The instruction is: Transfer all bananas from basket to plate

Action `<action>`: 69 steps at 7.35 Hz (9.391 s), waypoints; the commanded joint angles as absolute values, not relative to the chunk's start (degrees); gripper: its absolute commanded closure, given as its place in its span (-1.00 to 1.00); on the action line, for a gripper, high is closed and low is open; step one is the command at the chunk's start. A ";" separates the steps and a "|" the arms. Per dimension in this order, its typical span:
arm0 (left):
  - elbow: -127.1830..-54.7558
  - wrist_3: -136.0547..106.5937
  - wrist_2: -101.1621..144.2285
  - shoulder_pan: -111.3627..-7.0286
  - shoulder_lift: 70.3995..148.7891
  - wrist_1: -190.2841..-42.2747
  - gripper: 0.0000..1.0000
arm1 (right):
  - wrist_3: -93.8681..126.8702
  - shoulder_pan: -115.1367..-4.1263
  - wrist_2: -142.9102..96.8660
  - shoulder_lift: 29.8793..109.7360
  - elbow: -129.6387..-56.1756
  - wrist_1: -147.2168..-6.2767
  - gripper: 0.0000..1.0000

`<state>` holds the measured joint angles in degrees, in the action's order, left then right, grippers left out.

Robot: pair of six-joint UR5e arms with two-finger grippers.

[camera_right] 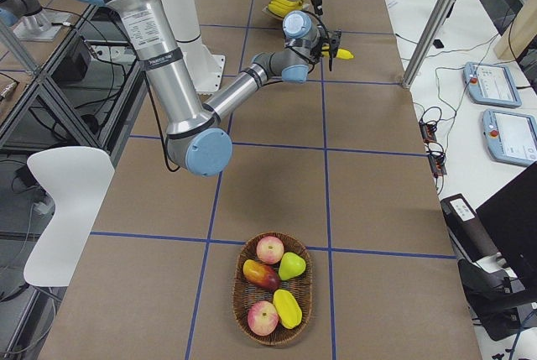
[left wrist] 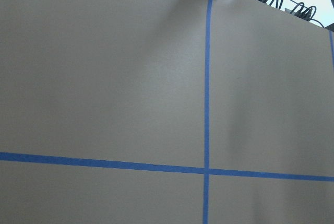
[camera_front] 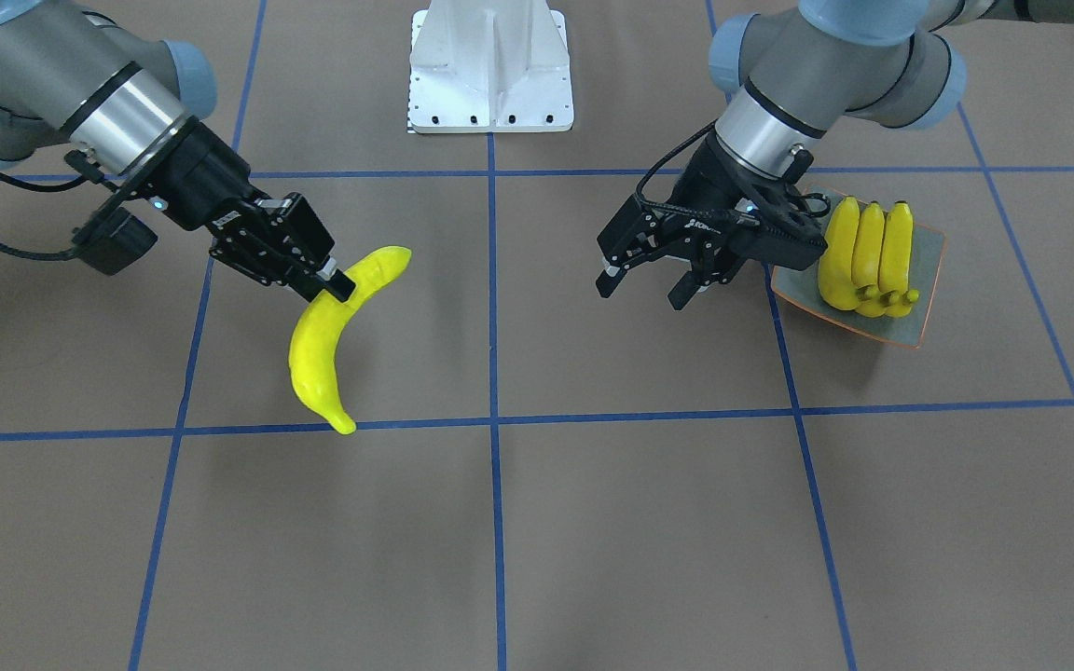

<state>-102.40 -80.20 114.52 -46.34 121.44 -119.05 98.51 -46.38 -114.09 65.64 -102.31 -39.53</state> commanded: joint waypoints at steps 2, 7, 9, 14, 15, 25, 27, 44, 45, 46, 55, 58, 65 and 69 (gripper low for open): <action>-102.30 -85.58 114.52 -46.14 123.40 -122.77 -0.99 | 100.46 -41.32 -110.22 65.48 -101.52 -32.62 1.00; -99.06 -87.28 114.43 -42.37 128.84 -123.14 -0.99 | 95.55 -34.29 -106.26 63.11 -101.16 -32.96 1.00; -96.70 -87.28 114.43 -41.22 131.03 -123.13 -0.99 | 94.58 -31.91 -105.30 62.41 -101.16 -32.96 1.00; -96.68 -87.28 116.09 -39.38 130.52 -121.57 -0.95 | 87.19 -30.85 -102.23 62.49 -101.25 -33.48 1.00; -96.77 -87.36 116.63 -39.37 130.60 -121.29 -0.93 | 86.23 -30.85 -101.87 62.40 -101.25 -33.49 1.00; -97.12 -87.45 116.63 -38.58 130.69 -121.29 1.00 | 83.32 -30.15 -101.86 62.93 -101.60 -33.22 -1.00; -97.65 -87.45 116.54 -38.58 130.43 -121.20 1.00 | 83.32 -30.76 -102.56 64.41 -102.74 -32.70 -1.00; -113.40 -59.94 87.19 -31.29 114.87 -52.56 1.00 | 84.29 -31.73 -93.08 75.67 -104.41 -32.70 -1.00; -113.21 -59.94 87.19 -31.38 114.87 -52.56 1.00 | 84.29 -31.73 -93.08 75.67 -104.41 -32.70 -1.00; -112.68 -59.94 87.19 -31.38 114.79 -52.56 1.00 | 84.29 -31.82 -93.08 75.67 -104.41 -32.70 -1.00; -106.88 -59.94 87.36 -31.11 113.47 -53.00 0.87 | 84.29 -31.73 -93.25 75.59 -104.06 -32.52 -1.00; -106.70 -59.94 87.28 -31.11 113.47 -53.00 0.21 | 84.29 -31.73 -93.25 75.50 -104.24 -32.52 -1.00; -109.14 -57.93 86.83 -32.77 114.43 -59.89 -0.98 | 84.29 -32.60 -93.43 76.20 -105.46 -32.52 -1.00; -114.59 -54.70 99.37 -39.69 113.91 -78.57 -0.98 | 77.13 -42.68 -105.07 84.52 -105.47 -32.78 -1.00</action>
<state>-112.32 -56.98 94.39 -36.34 114.18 -75.65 81.26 -38.42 -99.65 81.29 -105.46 -32.70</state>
